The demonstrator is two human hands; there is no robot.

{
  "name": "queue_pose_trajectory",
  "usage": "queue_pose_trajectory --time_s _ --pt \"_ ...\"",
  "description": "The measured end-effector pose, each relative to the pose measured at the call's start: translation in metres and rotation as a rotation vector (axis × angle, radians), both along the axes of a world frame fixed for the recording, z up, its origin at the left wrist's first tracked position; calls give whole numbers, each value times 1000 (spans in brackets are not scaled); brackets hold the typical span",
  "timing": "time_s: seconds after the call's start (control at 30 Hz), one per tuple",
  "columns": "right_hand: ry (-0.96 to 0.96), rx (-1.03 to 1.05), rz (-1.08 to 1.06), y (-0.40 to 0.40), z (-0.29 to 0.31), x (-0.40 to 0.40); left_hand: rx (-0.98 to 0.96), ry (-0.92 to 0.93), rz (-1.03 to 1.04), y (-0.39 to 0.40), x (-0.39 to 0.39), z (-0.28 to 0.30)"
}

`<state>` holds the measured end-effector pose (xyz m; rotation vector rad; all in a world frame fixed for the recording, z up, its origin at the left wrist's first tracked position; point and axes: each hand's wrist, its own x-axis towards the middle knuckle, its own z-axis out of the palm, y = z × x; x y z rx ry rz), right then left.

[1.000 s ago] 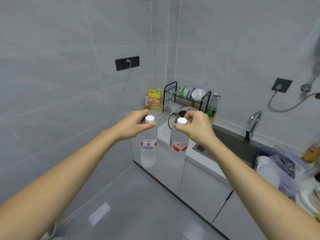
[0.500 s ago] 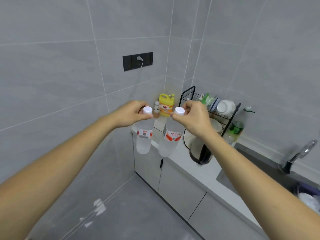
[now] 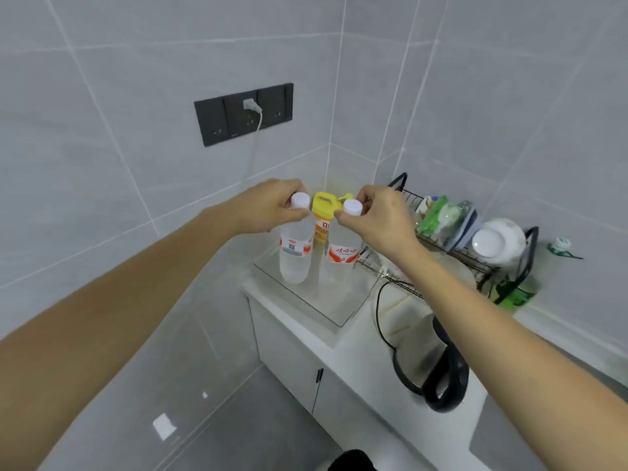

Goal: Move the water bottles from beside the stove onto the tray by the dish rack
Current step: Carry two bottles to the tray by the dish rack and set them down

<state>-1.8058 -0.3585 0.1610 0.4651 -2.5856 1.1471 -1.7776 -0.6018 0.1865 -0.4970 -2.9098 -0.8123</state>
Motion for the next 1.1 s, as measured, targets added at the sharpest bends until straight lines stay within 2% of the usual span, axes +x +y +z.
queue_pose_trajectory --time_s 0.17,0.4,0.6,0.77,1.1 --pt "-47 14 -37 3 -27 -73 -29 -67 -56 4 -87 -27" --pt "-111 71 -84 13 -73 -126 -45 -133 -174 13 -165 -74" --pt "-227 130 -223 11 -120 -128 -89 -237 -373 7 -209 -140" --pt "-309 141 -356 2 -147 -122 -200 -294 -553 12 -228 -176" --pt "-427 177 -565 -3 -181 -117 -324 -317 -735 45 -252 -202"
